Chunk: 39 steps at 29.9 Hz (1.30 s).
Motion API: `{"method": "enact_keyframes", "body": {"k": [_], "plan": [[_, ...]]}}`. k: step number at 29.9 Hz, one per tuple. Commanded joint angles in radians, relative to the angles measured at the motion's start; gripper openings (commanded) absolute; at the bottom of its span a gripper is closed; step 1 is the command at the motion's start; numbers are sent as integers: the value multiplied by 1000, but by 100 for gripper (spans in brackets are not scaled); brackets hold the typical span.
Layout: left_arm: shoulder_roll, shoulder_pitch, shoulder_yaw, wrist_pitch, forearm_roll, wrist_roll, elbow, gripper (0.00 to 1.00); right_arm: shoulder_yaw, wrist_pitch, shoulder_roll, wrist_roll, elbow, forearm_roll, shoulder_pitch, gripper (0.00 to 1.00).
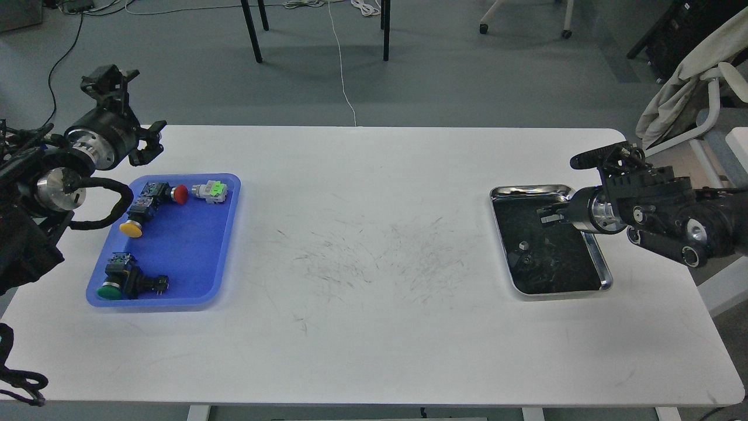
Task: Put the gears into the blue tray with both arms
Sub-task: 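Lift the black part and carry it toward the table centre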
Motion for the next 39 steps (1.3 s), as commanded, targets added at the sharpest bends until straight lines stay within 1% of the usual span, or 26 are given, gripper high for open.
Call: {"method": "enact_keyframes", "body": {"k": [1, 4, 9, 14, 16, 20, 25, 29, 30, 34, 39], "plan": [[5, -3, 1, 0, 0, 2, 0, 99, 15, -7, 7, 0, 1, 4, 52, 1], [9, -6, 1, 0, 0, 3, -2, 99, 38, -26, 27, 0, -1, 5, 74, 1], [24, -9, 2, -3, 0, 6, -2, 99, 96, -84, 119, 0, -2, 13, 114, 0], [61, -11, 2, -3, 2, 8, -9, 99, 128, -188, 220, 7, -1, 15, 138, 0], [71, -12, 2, -1, 1, 8, -11, 99, 151, -240, 252, 32, 5, 18, 140, 0], [90, -14, 2, -3, 2, 9, -14, 99, 199, -329, 313, 55, 16, 19, 138, 0], [105, -14, 2, -5, 3, 9, -17, 99, 207, -395, 372, 106, 76, 12, 126, 0], [120, -14, 2, -6, 3, 9, -18, 99, 207, -431, 433, 118, 91, 5, 106, 0], [122, -14, 2, -8, 3, 9, -18, 99, 207, -435, 445, 127, 91, 4, 98, 0], [134, -15, 2, -8, 3, 9, -21, 99, 207, -446, 464, 142, 96, -8, 63, 0], [154, -23, 2, -8, 3, 9, -35, 99, 205, -457, 464, 164, 93, -106, -13, 0]]}}
